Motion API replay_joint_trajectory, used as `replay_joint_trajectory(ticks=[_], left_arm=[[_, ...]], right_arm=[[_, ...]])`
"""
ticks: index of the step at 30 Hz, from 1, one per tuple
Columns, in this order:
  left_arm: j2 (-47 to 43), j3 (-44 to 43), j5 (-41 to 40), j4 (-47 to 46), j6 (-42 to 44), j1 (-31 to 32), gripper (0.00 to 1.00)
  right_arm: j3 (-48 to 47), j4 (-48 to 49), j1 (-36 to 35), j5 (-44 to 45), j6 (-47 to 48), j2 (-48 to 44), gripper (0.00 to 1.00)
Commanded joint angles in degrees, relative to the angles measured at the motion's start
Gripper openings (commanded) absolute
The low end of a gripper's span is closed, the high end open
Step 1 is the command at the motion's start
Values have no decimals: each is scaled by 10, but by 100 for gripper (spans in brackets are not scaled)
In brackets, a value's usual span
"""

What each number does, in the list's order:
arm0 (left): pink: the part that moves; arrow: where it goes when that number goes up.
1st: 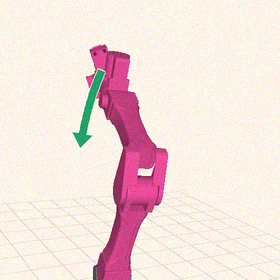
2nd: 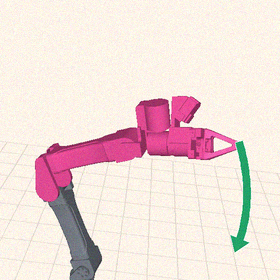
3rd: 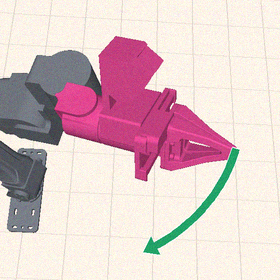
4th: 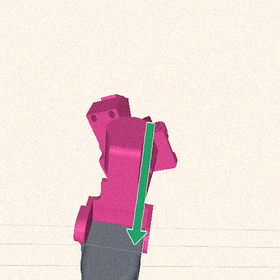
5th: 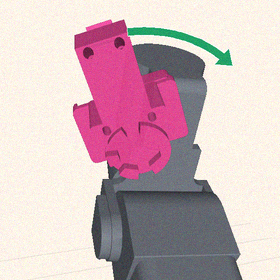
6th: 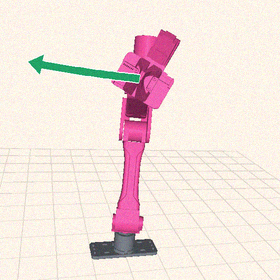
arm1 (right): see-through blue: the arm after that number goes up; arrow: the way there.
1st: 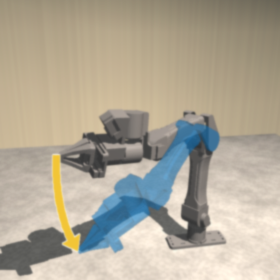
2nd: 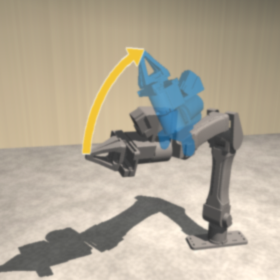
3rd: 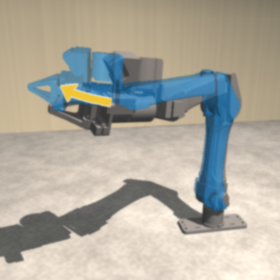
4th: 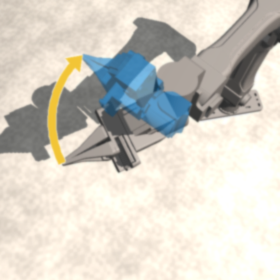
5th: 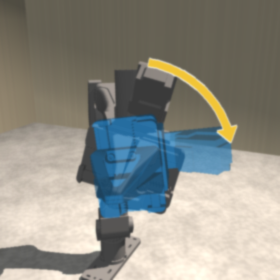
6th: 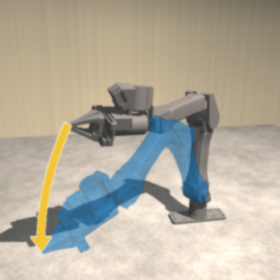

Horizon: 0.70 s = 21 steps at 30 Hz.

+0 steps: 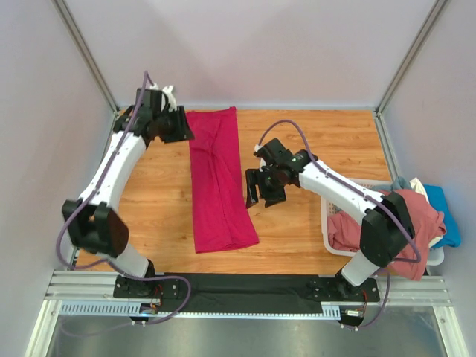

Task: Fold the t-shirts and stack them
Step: Fold the tshirt

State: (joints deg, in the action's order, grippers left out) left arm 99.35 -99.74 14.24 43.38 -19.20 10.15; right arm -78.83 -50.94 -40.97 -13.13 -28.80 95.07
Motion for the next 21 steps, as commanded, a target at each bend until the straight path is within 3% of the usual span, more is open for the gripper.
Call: replay_joint_trajectory(ticks=[1, 4, 9, 17, 21], left_arm=[[-96, 199, 11, 25, -23, 3, 47], [-219, 351, 39, 17, -67, 5, 47], [-323, 563, 81, -17, -194, 24, 47], [-384, 664, 60, 0, -268, 41, 50], [-391, 713, 61, -20, -301, 51, 50]], right_arm=[[87, 43, 16, -94, 40, -36, 68], [153, 97, 34, -149, 31, -61, 63], [202, 152, 54, -200, 21, -48, 63], [257, 198, 70, -235, 22, 7, 61], [279, 236, 69, -258, 12, 35, 51]])
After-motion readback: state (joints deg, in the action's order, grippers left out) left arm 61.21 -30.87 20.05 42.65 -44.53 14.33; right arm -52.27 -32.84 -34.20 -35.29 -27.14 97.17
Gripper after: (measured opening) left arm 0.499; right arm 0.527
